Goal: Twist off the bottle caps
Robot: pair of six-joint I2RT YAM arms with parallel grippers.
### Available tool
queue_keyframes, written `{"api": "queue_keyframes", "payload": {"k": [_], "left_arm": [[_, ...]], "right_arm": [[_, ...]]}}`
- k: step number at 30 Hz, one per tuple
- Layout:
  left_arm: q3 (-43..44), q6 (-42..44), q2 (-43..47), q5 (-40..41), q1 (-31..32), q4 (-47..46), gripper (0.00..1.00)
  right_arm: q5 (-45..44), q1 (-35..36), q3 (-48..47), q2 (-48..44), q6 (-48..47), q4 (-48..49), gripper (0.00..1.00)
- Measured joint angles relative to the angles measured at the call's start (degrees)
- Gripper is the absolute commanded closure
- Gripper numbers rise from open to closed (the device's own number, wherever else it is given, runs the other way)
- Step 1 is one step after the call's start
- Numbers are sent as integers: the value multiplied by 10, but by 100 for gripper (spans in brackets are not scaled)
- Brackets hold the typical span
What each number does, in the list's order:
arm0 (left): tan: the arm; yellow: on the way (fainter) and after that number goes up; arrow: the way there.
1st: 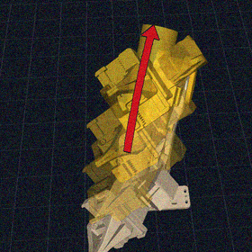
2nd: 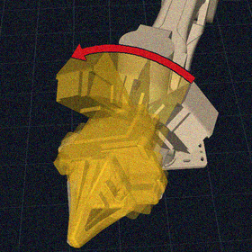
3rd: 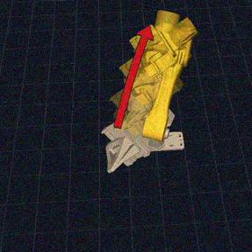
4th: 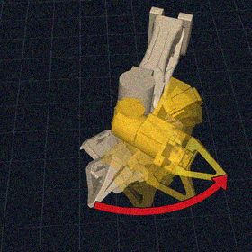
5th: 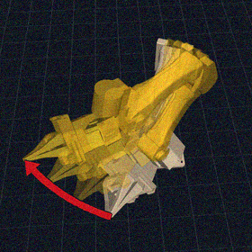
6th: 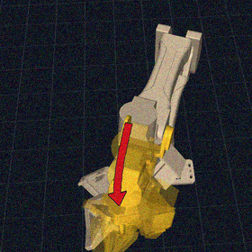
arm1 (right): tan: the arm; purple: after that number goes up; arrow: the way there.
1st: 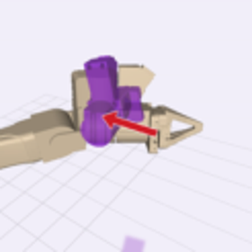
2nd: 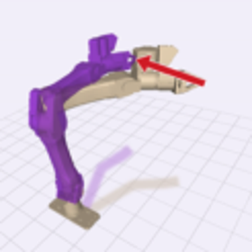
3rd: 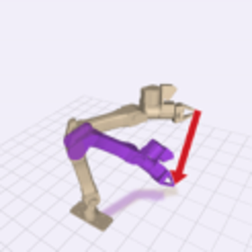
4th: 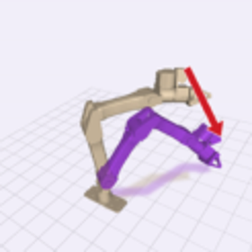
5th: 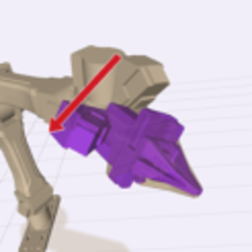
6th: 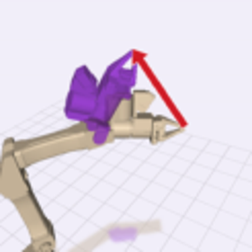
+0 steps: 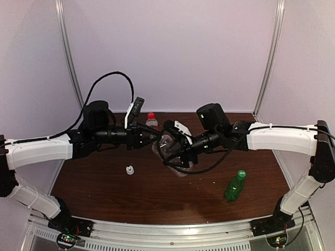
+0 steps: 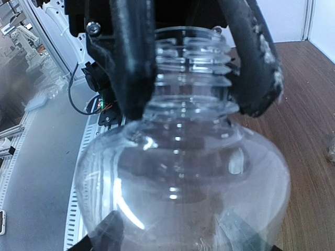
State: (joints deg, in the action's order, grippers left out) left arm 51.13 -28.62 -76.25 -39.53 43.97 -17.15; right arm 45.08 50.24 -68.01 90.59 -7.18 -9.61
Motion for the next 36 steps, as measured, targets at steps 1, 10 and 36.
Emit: {"api": "queue_keyframes", "payload": {"k": [1, 10, 36], "left_arm": [[0, 2, 1, 2, 0, 2, 97], [0, 22, 26, 45, 2, 45, 100], [66, 124, 9, 432, -132, 328, 100]], "right_arm": [[-8, 2, 0, 0, 0, 0, 32], [-61, 7, 0, 0, -1, 8, 9], [-242, -30, -4, 0, 53, 3, 1]]}}
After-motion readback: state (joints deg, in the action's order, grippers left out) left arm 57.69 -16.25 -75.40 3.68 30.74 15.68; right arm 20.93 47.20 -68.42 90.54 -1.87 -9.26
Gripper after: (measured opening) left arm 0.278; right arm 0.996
